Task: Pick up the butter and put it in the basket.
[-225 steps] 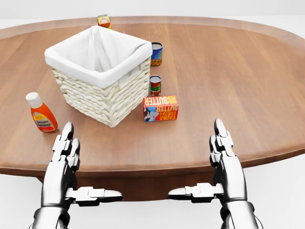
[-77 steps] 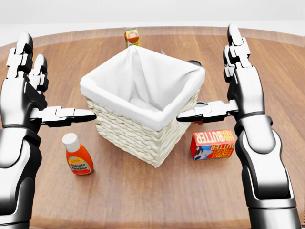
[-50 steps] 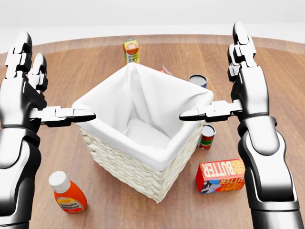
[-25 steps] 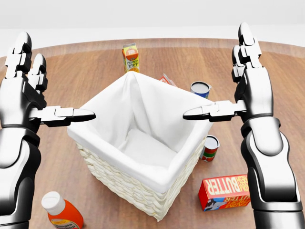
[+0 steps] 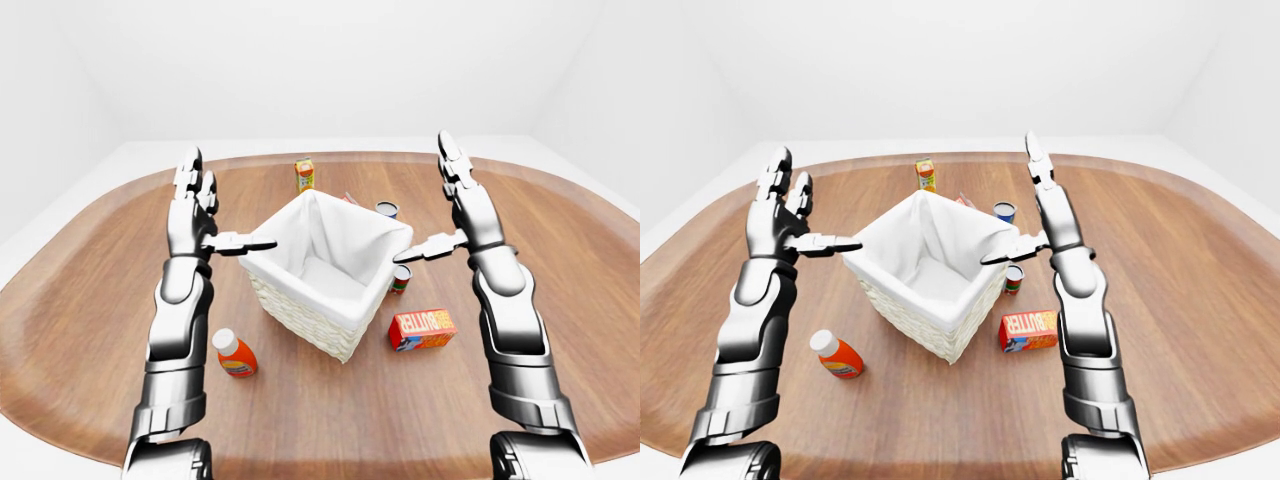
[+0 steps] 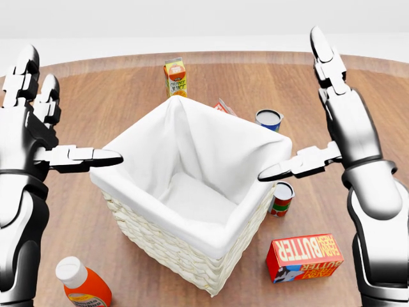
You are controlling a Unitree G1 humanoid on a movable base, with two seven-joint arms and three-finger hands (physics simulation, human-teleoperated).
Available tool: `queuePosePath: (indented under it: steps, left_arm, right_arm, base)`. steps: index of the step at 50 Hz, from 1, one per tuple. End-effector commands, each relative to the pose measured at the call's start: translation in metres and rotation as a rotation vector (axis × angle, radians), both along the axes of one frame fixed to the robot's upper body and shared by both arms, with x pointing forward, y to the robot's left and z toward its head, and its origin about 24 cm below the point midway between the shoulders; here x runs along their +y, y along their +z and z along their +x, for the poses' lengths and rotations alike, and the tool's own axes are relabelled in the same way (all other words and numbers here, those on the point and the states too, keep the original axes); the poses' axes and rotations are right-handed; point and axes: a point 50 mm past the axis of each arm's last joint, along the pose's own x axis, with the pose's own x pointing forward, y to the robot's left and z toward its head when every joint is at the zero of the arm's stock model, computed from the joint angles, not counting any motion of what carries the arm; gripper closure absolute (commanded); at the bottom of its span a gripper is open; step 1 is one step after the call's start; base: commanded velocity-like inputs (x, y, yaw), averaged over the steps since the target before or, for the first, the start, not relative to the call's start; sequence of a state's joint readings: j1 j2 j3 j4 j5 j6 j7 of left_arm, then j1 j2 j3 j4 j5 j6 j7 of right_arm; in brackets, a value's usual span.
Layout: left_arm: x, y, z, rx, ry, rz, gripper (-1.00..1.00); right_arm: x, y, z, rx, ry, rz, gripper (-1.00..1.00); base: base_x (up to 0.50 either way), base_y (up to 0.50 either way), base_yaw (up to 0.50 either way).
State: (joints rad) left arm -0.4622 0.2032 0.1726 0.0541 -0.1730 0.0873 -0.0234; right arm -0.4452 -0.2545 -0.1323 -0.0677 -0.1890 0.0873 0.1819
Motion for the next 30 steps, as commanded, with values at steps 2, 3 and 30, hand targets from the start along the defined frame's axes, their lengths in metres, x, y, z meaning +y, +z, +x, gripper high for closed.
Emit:
queuePosePath:
  steps: [2,3,30]
  left_arm:
    - [0.002,0.007,-0.01,-0.046,-0.052,0.022,-1.0]
    - [0.002,0.008,-0.012,-0.053,-0.055,0.025,-1.0]
    - [0.01,0.008,-0.018,-0.059,-0.078,0.034,-1.0]
  right_arm:
    - [-0.004,-0.002,-0.021,0.049,0.007,-0.326,-1.0]
    - [-0.005,-0.004,-0.02,0.059,-0.007,-0.347,-1.0]
    - [-0.031,-0.06,-0.015,0.402,-0.179,-0.737,-1.0]
  base:
    - [0.0,0.0,0.0]
    - [0.0,0.0,0.0]
    - [0.0,0.0,0.0]
